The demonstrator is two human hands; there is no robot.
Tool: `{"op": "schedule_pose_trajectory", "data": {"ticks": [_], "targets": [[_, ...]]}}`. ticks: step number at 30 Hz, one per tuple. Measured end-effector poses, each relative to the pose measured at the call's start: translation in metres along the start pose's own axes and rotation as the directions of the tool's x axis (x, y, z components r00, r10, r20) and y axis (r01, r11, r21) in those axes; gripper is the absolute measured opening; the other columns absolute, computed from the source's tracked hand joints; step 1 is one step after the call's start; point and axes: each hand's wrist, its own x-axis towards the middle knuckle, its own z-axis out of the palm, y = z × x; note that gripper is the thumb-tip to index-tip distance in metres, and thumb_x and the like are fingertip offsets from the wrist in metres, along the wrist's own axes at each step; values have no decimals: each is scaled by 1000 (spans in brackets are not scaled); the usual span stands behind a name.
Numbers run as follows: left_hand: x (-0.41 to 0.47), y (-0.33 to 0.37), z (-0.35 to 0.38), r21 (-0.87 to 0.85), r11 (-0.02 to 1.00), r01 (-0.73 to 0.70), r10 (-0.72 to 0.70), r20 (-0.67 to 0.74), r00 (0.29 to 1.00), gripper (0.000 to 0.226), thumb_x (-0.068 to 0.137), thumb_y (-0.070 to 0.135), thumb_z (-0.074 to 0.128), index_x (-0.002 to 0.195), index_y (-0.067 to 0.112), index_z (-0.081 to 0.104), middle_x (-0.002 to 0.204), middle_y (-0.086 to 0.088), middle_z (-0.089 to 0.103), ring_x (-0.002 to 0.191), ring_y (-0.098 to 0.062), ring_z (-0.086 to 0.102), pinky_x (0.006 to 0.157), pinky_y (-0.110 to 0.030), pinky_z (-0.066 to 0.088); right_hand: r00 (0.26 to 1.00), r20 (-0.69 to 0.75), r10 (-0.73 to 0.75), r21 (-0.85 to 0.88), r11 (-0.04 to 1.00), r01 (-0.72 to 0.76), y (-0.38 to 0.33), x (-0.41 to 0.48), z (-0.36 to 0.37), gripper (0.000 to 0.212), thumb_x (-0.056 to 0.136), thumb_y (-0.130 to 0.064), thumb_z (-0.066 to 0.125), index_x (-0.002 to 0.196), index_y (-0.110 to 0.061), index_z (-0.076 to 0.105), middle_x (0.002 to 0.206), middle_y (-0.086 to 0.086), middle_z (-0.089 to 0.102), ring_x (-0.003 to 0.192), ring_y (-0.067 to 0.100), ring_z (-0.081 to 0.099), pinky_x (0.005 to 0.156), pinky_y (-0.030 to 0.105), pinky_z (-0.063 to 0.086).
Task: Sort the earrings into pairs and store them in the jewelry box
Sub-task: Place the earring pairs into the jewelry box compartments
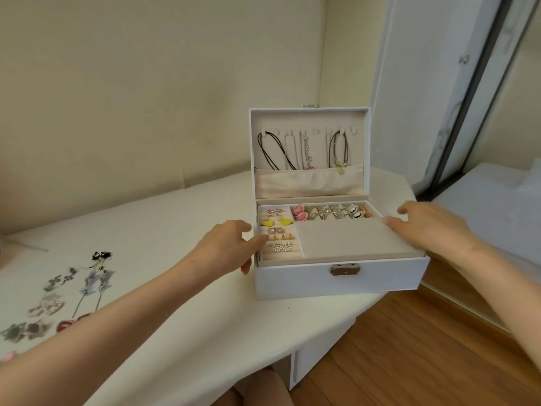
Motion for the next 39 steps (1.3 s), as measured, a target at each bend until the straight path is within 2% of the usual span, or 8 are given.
{"op": "schedule_pose_trajectory", "data": {"ticks": [4, 8, 11, 17, 26, 30, 37, 39], "targets": [[4, 3, 9, -16, 1000, -18, 18, -32, 999, 41, 96, 36, 42, 123, 6, 53, 52, -1, 56, 58, -16, 52, 70, -32, 46, 997, 5, -76, 176, 982, 74, 4, 11, 15, 35, 100, -29, 33, 90, -10, 61, 86, 7, 60, 77, 21, 56, 69, 34, 45], [10, 3, 10, 58, 997, -45, 49, -83, 995, 31, 95, 26, 41, 107, 5, 60, 44, 4, 54, 67, -21, 57, 72, -31, 45, 991, -98, -88, 173, 979, 104, 4, 13, 18, 36, 98, -22, 35, 71, -10, 56, 71, 7, 56, 68, 22, 53, 57, 31, 39], [16, -1, 3, 90, 995, -32, 40, -89, 995, 28, 95, 25, 42, 98, 5, 62, 28, 7, 47, 66, -20, 57, 64, -28, 42, 990, -110, -91, 188, 976, 111, -2, 16, 19, 36, 97, -20, 36, 69, -7, 54, 70, 8, 55, 66, 22, 52, 55, 30, 36], [18, -27, -20, 93, 995, 31, -19, -129, 991, 29, 94, 24, 42, 96, 3, 63, 35, 5, 50, 61, -21, 56, 66, -30, 44, 984, -120, -135, 273, 948, 163, -40, 24, 27, 36, 94, -16, 37, 59, -9, 41, 62, 6, 46, 60, 24, 44, 50, 30, 27], [0, -81, -56, -2, 988, 154, -150, -242, 959, 28, 94, 23, 45, 107, 6, 62, 52, -7, 57, 53, -20, 50, 65, -30, 41, 974, -75, -216, 286, 931, 228, -125, 23, 30, 32, 95, -19, 36, 65, -11, 42, 90, 16, 55, 79, 30, 47, 65, 30, 33], [-9, -103, -70, 15, 983, 181, -169, -281, 945, 28, 94, 23, 45, 110, 6, 61, 54, -10, 59, 51, -20, 51, 63, -31, 40, 968, -53, -244, 287, 925, 249, -155, 18, 30, 25, 94, -16, 36, 92, -4, 58, 112, 20, 60, 98, 35, 55, 70, 30, 33], [-26, -118, -80, -46, 979, 196, -202, -230, 952, 26, 96, 27, 45, 113, 12, 58, 71, -19, 68, 50, -21, 50, 55, -28, 43, 960, -34, -276, 243, 930, 276, -170, 7, 32, 30, 95, -17, 35, 105, -1, 58, 118, 20, 58, 107, 35, 53, 73, 29, 34], [-29, -121, -85, -100, 978, 184, -199, -161, 967, 25, 96, 32, 44, 102, 13, 60, 58, -8, 65, 43, -16, 48, 45, -22, 38, 962, -25, -271, 231, 935, 269, -170, 6, 31, 30, 94, -18, 35, 104, -2, 59, 117, 19, 58, 105, 35, 54, 73, 30, 34]]}}
